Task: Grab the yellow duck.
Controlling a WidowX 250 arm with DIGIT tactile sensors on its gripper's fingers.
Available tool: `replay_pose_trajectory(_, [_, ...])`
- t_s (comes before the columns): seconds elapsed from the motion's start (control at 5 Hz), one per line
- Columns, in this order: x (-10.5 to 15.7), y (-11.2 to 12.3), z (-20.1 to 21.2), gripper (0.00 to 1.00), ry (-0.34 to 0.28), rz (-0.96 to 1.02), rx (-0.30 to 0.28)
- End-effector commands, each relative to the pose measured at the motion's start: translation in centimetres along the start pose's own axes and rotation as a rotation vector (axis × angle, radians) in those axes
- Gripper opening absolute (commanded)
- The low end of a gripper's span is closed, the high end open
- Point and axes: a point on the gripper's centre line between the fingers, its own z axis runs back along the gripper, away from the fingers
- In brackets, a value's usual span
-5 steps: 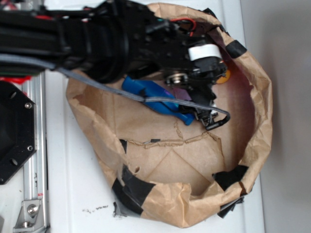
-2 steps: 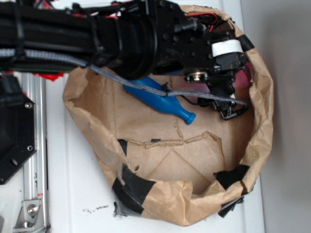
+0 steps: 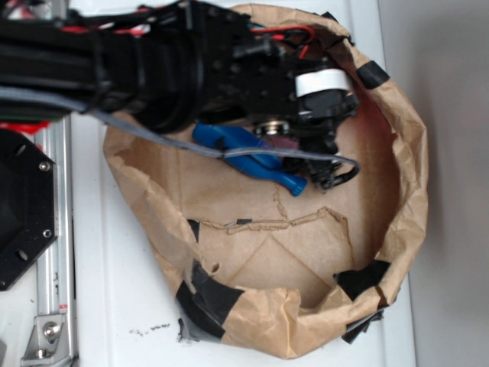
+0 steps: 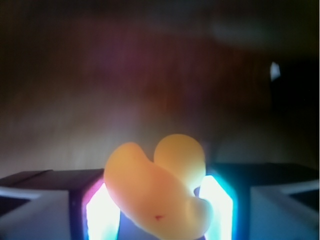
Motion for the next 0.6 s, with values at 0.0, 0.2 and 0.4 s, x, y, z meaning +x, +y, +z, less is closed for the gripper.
replay_pose_trajectory(0.0, [-0.9,-1.2,5.5,0.00,-0.118,-0.014,-0.036])
replay_pose_trajectory(0.2, [-1.0,-1.6,5.3,0.00,-0.110,-0.025,-0.041])
replay_pose_trajectory(0.4, [-0.8,-2.4,6.5,0.00,-0.079,-0.073,-0.098])
